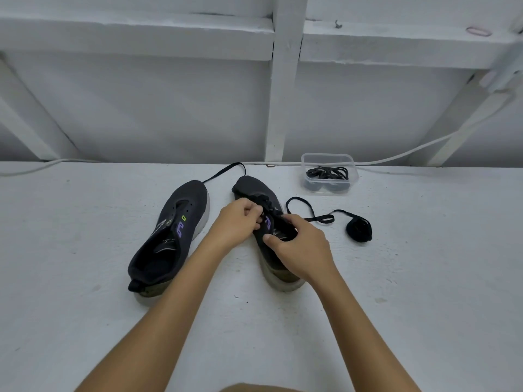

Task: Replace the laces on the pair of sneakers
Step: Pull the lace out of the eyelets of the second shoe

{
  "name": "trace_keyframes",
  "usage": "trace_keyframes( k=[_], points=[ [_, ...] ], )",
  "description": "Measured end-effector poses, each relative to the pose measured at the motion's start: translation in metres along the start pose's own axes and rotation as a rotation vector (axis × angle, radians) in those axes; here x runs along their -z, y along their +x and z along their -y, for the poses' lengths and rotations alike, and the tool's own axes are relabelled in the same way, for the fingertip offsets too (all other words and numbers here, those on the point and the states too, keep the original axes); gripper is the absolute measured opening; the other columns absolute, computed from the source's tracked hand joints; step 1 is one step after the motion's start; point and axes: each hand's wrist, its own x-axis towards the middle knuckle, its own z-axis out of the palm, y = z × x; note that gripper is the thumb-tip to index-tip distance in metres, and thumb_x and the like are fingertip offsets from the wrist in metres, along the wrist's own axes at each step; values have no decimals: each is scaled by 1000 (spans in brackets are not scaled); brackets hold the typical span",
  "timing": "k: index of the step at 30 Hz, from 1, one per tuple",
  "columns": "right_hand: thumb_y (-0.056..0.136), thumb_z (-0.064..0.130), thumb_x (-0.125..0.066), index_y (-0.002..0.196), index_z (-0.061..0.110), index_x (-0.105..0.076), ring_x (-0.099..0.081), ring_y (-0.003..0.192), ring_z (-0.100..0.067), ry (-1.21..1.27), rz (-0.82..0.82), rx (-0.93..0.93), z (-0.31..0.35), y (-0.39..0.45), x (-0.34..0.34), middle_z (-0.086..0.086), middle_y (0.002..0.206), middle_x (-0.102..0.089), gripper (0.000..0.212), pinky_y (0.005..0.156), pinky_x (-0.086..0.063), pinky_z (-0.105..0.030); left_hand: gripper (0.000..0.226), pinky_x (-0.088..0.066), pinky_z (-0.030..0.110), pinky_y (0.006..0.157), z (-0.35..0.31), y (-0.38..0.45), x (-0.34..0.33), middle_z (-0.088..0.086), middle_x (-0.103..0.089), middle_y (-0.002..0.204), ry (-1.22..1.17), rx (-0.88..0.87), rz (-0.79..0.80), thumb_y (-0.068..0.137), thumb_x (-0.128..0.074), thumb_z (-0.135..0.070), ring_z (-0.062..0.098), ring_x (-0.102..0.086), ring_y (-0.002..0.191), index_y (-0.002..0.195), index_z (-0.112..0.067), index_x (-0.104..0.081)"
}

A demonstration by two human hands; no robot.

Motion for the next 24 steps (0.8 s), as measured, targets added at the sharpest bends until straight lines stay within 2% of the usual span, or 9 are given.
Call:
trace_keyframes(
  k=[3,6,9,11,12,15,20,22,24],
  points=[
    [81,54,-71,125,41,-59,-62,108,-13,-3,-4,1,0,0,0,16,116,-66,48,92,-50,-34,16,-57,34,86,11,-4,3,-6,-71,93,28,-29,16,88,-73,-38,11,-68,86,97,-24,-72],
    [82,52,-73,127,40,-59,-61,107,-12,3,6,-10,1,1,1,16,116,-65,49,87,-47,-30,12,-55,33,81,7,-1,8,-7,-72,90,125,-98,-24,95,-66,-32,7,-66,80,95,-21,-71],
    [82,51,-73,127,38,-60,-61,106,-11,6,7,-13,2,1,2,16,116,-66,49,84,-45,-28,19,-55,31,76,-1,7,6,-4,-70,96,-167,57,-44,102,-54,-30,5,-67,79,96,-16,-66],
    [83,49,-73,127,37,-60,-61,106,-11,13,7,-14,2,1,2,15,117,-66,48,86,-47,-28,24,-49,27,66,-7,5,-3,-2,-63,87,-453,213,-39,103,-53,-32,8,-59,71,90,-15,-62],
    [83,49,-73,128,37,-60,-61,107,-11,16,8,-17,2,1,2,15,118,-66,48,88,-48,-29,27,-48,26,64,-6,4,-7,-2,-60,83,-486,227,-43,102,-54,-35,9,-56,69,87,-15,-62],
    [82,50,-73,128,37,-60,-61,110,-13,-5,-1,-16,1,1,0,14,121,-66,50,94,-50,-33,33,-53,28,66,1,-4,-10,-2,-66,82,-367,82,-12,96,-61,-47,10,-59,71,90,-14,-67],
    [82,51,-73,125,37,-61,-62,109,-13,-19,0,-19,2,2,1,15,118,-67,47,92,-49,-32,15,-58,42,80,16,0,0,-1,-72,75,-6,-108,-47,92,-70,-29,18,-69,76,82,-18,-70],
    [82,52,-73,128,36,-61,-61,111,-13,-6,-3,-28,3,2,0,14,121,-66,50,92,-48,-31,13,-59,39,80,14,6,4,1,-72,79,-95,-88,-130,96,-65,-26,16,-68,73,95,-14,-72],
    [83,52,-72,131,35,-59,-60,113,-14,-7,-7,-32,3,2,-1,14,123,-65,52,92,-47,-31,19,-60,34,78,9,9,3,1,-69,84,-328,-15,-243,101,-59,-24,10,-65,70,109,-9,-68]
  ],
)
